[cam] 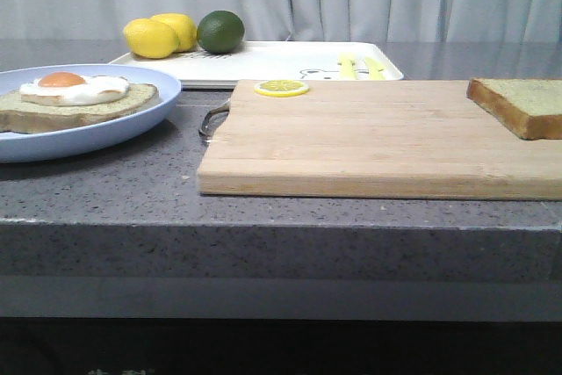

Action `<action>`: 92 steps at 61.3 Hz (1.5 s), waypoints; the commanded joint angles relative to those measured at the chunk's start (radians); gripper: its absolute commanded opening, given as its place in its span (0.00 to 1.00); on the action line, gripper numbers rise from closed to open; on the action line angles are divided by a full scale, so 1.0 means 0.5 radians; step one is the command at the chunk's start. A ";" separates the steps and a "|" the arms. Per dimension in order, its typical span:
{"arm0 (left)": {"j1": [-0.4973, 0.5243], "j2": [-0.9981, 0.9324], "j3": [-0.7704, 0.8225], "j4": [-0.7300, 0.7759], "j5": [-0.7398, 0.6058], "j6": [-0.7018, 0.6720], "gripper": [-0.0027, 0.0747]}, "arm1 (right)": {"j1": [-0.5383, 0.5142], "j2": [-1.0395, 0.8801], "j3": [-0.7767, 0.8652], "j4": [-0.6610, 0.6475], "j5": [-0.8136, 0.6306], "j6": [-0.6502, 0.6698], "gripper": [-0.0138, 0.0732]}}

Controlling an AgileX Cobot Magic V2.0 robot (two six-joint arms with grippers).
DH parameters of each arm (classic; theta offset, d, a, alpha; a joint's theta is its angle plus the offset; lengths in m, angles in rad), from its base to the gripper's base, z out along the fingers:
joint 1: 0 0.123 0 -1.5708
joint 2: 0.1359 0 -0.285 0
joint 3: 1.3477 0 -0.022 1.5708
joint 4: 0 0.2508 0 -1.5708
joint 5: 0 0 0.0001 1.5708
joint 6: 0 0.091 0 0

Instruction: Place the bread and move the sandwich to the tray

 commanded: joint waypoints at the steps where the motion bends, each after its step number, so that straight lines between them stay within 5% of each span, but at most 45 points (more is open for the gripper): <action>1: 0.001 -0.041 0.001 -0.016 -0.172 -0.002 0.01 | -0.010 -0.036 -0.004 -0.009 -0.167 -0.013 0.08; 67: 0.001 -0.041 -0.092 0.064 -0.403 0.010 0.01 | -0.010 -0.036 -0.042 -0.009 -0.096 -0.013 0.08; 75: 0.001 -0.037 -0.321 0.059 -0.300 0.010 0.01 | -0.010 -0.036 -0.237 -0.009 0.097 -0.013 0.08; 92: 0.001 0.281 -1.110 0.059 0.407 0.010 0.01 | -0.010 0.110 -0.906 -0.009 0.632 -0.013 0.08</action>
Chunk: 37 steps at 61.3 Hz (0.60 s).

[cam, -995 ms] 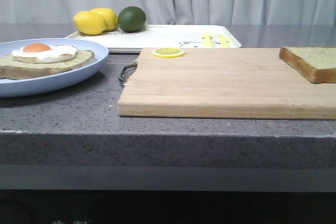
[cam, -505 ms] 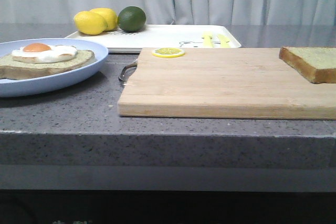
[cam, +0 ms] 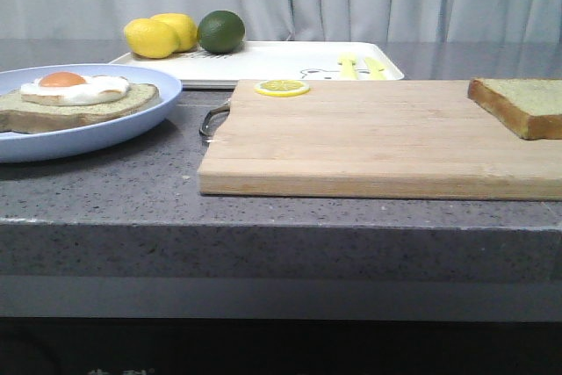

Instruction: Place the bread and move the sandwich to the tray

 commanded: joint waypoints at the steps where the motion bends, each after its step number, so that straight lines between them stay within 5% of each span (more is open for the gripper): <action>1: 0.001 0.183 -0.282 -0.017 0.114 -0.002 0.01 | -0.010 0.118 -0.270 -0.009 0.049 -0.013 0.08; 16: 0.001 0.590 -0.729 -0.017 0.527 -0.002 0.01 | -0.010 0.538 -0.676 -0.007 0.549 -0.013 0.08; 37: 0.001 0.878 -0.728 -0.088 0.567 -0.002 0.01 | -0.010 0.896 -0.653 0.010 0.564 -0.013 0.08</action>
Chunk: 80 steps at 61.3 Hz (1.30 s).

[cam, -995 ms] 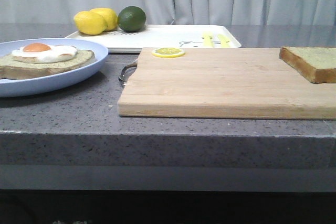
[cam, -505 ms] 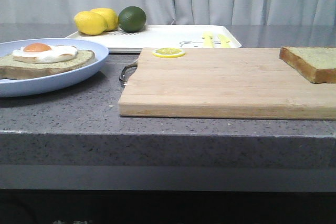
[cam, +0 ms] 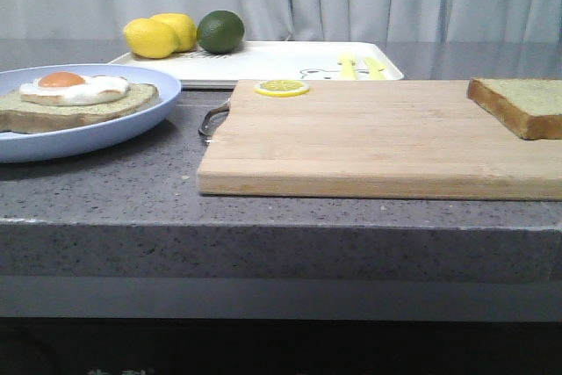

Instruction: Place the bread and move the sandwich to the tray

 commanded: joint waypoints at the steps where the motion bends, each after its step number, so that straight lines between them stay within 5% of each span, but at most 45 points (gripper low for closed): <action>1: 0.001 0.083 -0.061 -0.073 -0.144 -0.002 0.01 | -0.010 0.100 -0.031 0.012 -0.127 -0.013 0.08; 14: 0.001 0.186 -0.061 -0.082 -0.139 -0.002 0.01 | -0.010 0.249 0.011 0.014 -0.124 -0.013 0.10; 23: 0.001 0.229 -0.061 -0.070 -0.134 0.003 0.03 | -0.010 0.328 0.011 0.014 -0.117 -0.013 0.32; 29: 0.001 0.241 -0.061 -0.030 -0.132 0.003 0.17 | -0.010 0.359 0.011 0.014 -0.143 -0.013 0.55; 37: 0.001 0.241 -0.061 0.038 -0.132 0.003 0.50 | -0.010 0.362 0.011 0.014 -0.173 -0.013 0.74; 44: 0.001 0.241 -0.061 0.043 -0.132 0.003 0.67 | -0.010 0.362 0.011 0.121 -0.141 -0.013 0.74; 53: 0.001 0.241 -0.061 0.043 -0.136 0.003 0.64 | -0.010 0.410 -0.036 0.185 -0.112 -0.013 0.74; 80: 0.001 0.247 -0.061 0.081 -0.165 0.003 0.60 | -0.020 1.230 -0.683 0.145 0.649 -0.044 0.74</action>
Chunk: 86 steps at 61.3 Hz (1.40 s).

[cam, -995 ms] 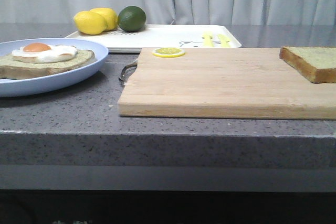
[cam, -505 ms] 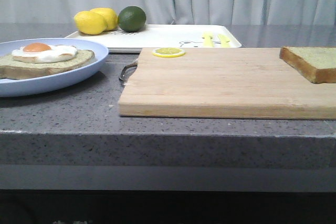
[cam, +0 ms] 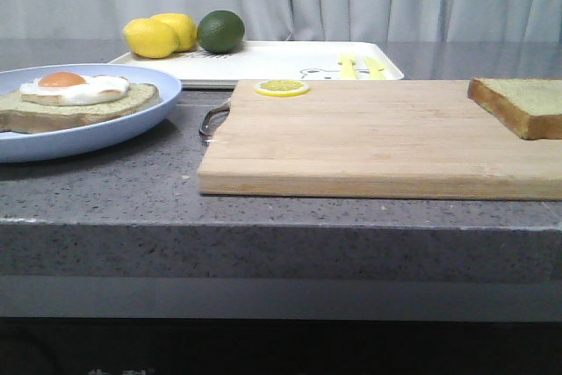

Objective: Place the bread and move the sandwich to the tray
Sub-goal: 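Lower the right gripper and grasp the bread slice edge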

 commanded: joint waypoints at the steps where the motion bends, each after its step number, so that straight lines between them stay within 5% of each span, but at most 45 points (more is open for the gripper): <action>1: 0.001 0.020 -0.061 0.025 -0.171 0.003 0.60 | -0.028 0.165 -0.185 -0.024 0.052 -0.046 0.74; 14: 0.001 0.020 -0.061 0.034 -0.163 0.003 0.60 | -0.359 0.460 -0.360 0.107 0.183 -0.174 0.74; 37: 0.001 0.020 -0.061 0.030 -0.163 0.003 0.60 | -1.163 0.787 -0.372 1.089 0.294 -0.840 0.74; 86: 0.001 0.020 -0.061 0.030 -0.167 0.003 0.60 | -1.194 1.520 -0.381 1.837 0.648 -1.441 0.71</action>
